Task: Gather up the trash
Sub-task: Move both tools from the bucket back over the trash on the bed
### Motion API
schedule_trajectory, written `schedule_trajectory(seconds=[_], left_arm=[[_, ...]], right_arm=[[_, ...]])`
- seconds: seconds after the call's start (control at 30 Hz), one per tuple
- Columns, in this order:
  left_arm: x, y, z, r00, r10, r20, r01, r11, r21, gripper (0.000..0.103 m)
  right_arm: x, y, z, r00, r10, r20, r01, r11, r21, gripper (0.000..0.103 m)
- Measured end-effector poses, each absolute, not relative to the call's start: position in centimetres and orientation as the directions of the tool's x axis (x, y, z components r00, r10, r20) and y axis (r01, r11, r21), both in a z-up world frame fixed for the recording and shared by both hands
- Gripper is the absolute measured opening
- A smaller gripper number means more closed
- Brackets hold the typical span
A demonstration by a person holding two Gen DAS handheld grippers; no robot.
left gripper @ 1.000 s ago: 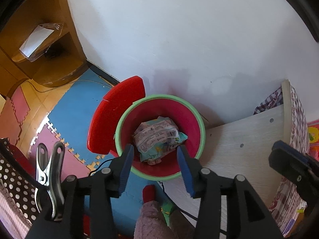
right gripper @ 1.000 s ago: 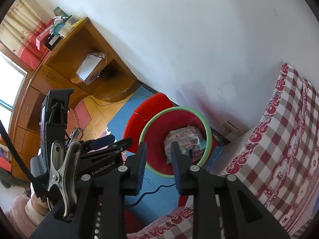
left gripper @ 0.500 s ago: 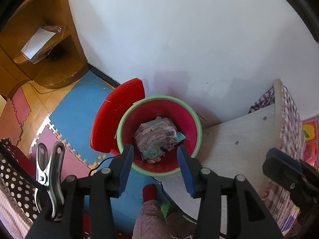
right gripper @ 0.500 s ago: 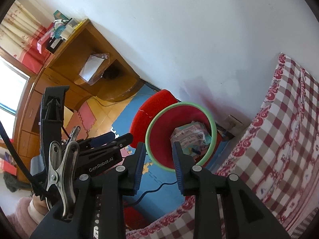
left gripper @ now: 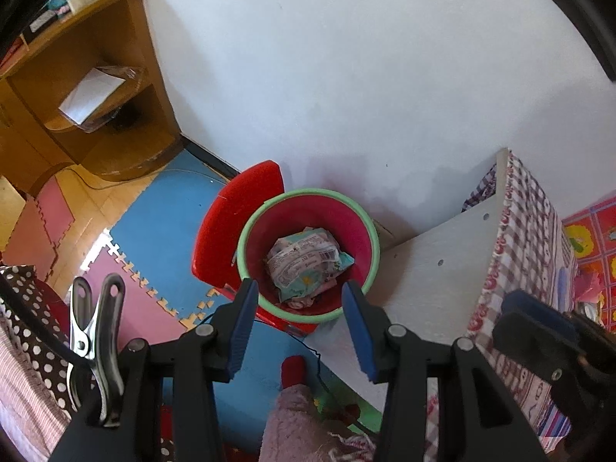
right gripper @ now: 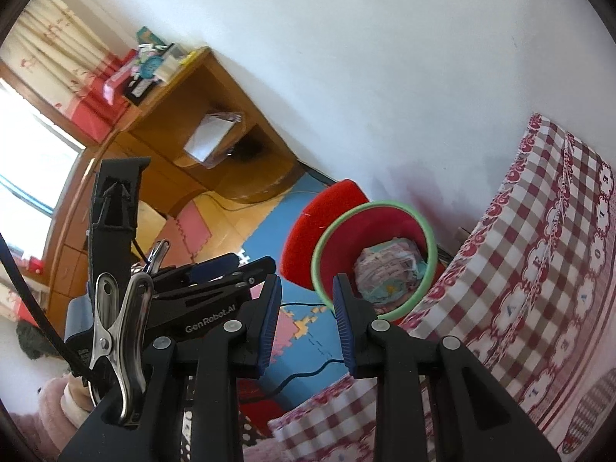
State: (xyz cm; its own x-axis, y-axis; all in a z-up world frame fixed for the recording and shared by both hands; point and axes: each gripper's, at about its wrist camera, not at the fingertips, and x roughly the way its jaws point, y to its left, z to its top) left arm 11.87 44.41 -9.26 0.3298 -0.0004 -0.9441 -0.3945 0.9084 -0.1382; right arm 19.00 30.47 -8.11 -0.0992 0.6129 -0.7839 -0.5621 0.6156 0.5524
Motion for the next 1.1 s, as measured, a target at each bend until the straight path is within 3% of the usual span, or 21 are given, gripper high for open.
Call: schedule_trajectory(seconds=[0.47, 1.1], left_arm=[[7.6, 40.4, -3.2, 0.371, 0.046, -0.927, -0.371, 0.923, -0.102, 0.048], [3.8, 29.1, 0.4, 0.406, 0.007, -0.914, -0.268, 0.957, -0.111, 0.048]], right_arm=[[14.6, 25.6, -3.2, -0.124, 0.701, -0.703, -0.590, 0.517, 0.620, 0.029], [12.6, 13.6, -0.3, -0.043, 0.741, -0.671, -0.545, 0.545, 0.637, 0.029]])
